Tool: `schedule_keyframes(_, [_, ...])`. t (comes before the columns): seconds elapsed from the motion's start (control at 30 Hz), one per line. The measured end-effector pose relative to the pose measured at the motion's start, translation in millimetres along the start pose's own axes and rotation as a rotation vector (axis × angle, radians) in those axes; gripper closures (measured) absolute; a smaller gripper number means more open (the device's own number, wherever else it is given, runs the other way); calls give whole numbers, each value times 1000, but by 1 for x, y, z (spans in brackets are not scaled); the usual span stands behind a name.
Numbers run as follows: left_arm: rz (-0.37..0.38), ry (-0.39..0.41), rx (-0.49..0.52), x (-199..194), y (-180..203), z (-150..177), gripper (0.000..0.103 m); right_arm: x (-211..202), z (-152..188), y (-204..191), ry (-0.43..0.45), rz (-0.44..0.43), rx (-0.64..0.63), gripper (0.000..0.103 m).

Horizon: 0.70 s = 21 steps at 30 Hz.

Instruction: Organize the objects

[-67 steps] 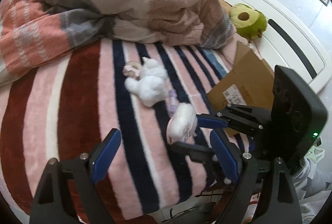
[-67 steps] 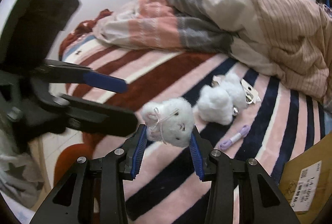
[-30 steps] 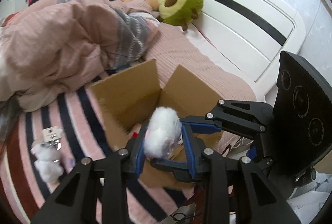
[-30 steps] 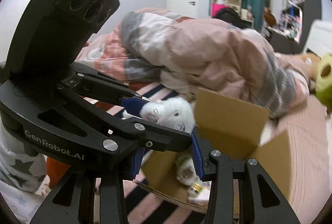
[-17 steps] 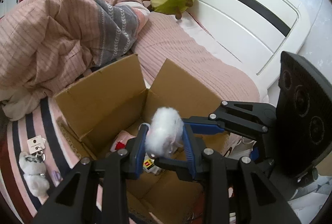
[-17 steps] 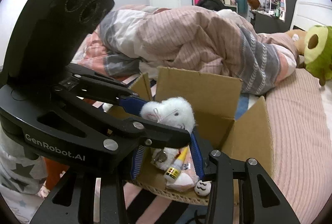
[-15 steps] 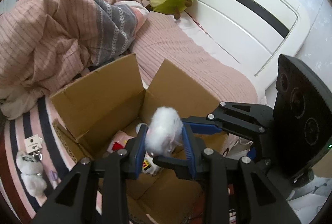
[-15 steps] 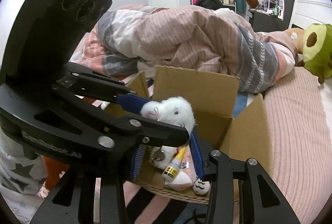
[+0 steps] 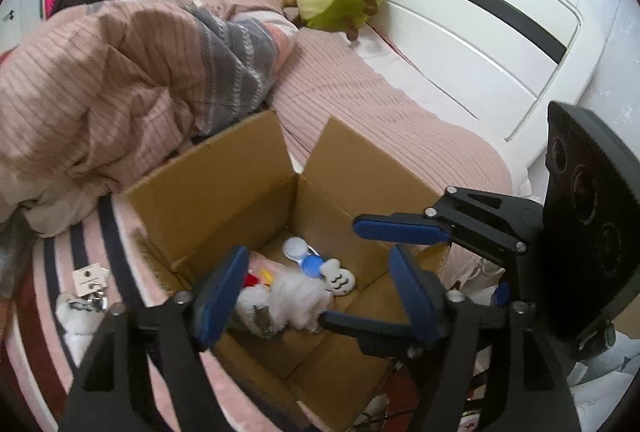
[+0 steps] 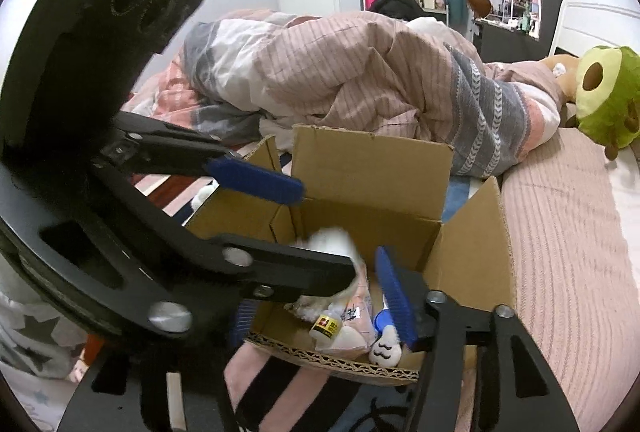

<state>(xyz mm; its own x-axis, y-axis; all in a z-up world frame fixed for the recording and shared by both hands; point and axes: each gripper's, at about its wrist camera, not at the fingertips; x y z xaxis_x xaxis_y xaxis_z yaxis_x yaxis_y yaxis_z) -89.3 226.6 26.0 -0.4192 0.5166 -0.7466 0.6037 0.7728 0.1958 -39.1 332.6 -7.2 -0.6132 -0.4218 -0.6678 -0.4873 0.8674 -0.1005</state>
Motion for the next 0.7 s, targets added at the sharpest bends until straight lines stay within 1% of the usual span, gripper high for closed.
schedule_keyframes(0.07, [-26,26,0,-11,-1,2,23,-1,0,-1,-2,1,-1,47])
schedule_keyframes(0.27, [-70,73,-12,-44,-11,14,23,-3,-1,-6,4,-2,-7,47])
schedule_keyframes(0.43, [-106,107,-50,-70,-27,31,22,-4,-4,-18,9,-4,-25,47])
schedule_keyframes(0.57, [-138,127,-92,-91,-48,49,22,-4,-8,-33,17,-16,-38,47])
schedule_keyframes(0.7, [-162,154,-131,-109,-68,69,22,-4,-17,-59,40,-48,-68,47])
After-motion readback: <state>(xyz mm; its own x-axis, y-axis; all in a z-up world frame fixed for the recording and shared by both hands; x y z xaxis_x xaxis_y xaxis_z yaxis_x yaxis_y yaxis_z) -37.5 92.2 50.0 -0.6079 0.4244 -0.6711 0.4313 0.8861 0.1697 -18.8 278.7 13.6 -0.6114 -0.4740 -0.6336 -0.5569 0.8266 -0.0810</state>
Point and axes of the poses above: each gripper's, at about its wrist camera, not at the fingertips, and x roughly the way its jaws point, y to its right, z to its underside, and after that the axes turned 3 degrees about x, right-handed
